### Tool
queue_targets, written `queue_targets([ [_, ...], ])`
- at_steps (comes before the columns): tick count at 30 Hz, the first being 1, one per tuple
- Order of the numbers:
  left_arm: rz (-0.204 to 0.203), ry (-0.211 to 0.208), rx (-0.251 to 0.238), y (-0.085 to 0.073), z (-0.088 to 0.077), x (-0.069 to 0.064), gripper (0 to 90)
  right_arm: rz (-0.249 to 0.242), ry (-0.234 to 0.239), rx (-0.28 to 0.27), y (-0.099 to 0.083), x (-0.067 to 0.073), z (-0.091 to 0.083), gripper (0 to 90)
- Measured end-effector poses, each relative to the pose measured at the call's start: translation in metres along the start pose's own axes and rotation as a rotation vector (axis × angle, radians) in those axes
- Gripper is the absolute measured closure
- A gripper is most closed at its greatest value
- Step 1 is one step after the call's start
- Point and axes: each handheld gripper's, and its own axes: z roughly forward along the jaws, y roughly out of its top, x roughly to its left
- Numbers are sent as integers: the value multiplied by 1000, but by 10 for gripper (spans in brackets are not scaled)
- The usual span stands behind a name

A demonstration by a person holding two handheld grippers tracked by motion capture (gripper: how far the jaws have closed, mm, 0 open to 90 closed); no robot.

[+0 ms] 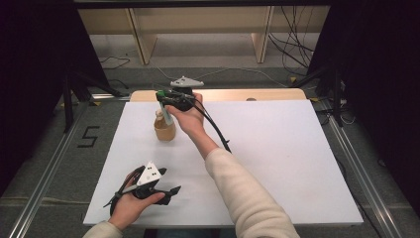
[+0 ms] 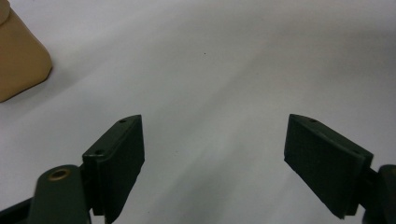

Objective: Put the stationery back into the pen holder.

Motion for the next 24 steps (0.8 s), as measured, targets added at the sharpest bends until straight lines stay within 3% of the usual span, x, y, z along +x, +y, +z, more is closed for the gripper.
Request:
queue_targets([
  [24,7,-6,5,0,-1,0,204,-2,-18,9,-8,4,19,671],
])
